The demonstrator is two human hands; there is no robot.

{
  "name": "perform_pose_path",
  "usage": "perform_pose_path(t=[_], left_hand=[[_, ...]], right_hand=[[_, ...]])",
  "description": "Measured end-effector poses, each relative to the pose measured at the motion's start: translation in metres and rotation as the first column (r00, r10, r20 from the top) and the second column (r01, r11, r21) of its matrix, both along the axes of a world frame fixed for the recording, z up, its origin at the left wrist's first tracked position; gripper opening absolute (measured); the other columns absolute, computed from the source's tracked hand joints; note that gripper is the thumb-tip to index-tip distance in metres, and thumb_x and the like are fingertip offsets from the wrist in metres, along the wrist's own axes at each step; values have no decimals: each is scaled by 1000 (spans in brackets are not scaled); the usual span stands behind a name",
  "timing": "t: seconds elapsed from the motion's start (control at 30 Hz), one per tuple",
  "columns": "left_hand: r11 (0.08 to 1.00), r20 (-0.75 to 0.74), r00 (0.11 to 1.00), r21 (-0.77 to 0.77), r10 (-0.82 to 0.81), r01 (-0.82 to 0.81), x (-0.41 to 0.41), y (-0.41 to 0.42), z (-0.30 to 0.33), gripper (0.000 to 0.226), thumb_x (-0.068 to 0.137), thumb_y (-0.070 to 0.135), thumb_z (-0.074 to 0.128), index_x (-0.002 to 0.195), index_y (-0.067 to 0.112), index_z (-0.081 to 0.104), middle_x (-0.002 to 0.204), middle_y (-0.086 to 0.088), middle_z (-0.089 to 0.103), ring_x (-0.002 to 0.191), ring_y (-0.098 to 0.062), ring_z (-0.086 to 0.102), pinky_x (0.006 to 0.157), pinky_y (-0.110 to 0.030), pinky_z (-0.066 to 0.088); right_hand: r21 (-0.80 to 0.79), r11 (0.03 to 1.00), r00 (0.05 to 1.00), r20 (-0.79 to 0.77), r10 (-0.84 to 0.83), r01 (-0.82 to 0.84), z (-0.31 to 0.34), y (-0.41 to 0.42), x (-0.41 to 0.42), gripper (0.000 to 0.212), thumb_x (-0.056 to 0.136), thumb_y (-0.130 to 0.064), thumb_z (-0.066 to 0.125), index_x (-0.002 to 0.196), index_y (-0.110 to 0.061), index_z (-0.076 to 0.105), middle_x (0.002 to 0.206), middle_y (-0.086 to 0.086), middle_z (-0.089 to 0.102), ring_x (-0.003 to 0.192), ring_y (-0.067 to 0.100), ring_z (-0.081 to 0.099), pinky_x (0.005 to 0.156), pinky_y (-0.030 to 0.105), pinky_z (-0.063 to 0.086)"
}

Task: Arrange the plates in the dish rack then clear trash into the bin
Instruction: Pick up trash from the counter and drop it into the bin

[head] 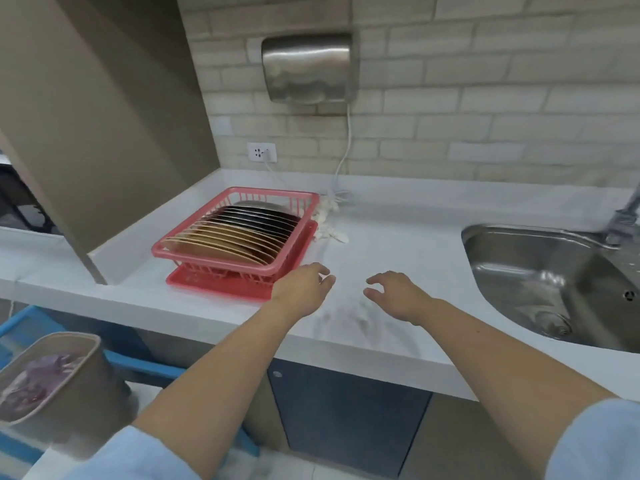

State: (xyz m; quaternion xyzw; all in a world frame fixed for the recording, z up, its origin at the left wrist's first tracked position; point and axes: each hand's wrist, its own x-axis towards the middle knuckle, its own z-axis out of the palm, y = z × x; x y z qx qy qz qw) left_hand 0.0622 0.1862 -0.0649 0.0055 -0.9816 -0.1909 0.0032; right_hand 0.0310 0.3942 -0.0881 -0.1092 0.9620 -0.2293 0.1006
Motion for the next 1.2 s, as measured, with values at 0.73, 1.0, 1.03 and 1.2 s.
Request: perform_pose_path(t=[0.73, 1.0, 1.03, 1.2], left_hand=[[990, 25, 990, 6, 142, -142, -251, 18, -63, 46, 99, 35, 48, 141, 20, 44, 143, -9, 37, 135, -27, 34, 110, -39, 32], [991, 71, 994, -106, 89, -81, -284, 25, -86, 57, 89, 60, 53, 141, 40, 42, 158, 0, 15, 145, -25, 10, 112, -42, 27], [987, 63, 994, -138, 93, -84, -287, 26, -88, 56, 87, 63, 52, 137, 39, 45, 156, 2, 20, 143, -24, 12, 110, -43, 30], [976, -51, 989, -157, 142, -148, -292, 26, -99, 40, 88, 54, 52, 115, 24, 53, 126, 2, 50, 120, -23, 34, 93, -35, 40]], right_hand=[[-199, 980, 998, -57, -9, -3, -42, 32, -237, 29, 98, -23, 48, 123, -24, 61, 123, -1, 55, 109, 17, 54, 84, 31, 49], [-205, 977, 998, -39, 44, -51, -63, 16, -287, 29, 94, -19, 50, 116, -27, 66, 116, -4, 58, 111, 14, 55, 96, 34, 46], [-206, 976, 998, -40, 58, -65, -64, 15, -296, 28, 94, -19, 50, 115, -27, 67, 117, -3, 59, 111, 14, 55, 96, 34, 46], [-243, 962, 992, -26, 124, -127, -64, 6, -333, 27, 93, -19, 51, 115, -26, 67, 115, -3, 58, 109, 13, 55, 93, 30, 46]])
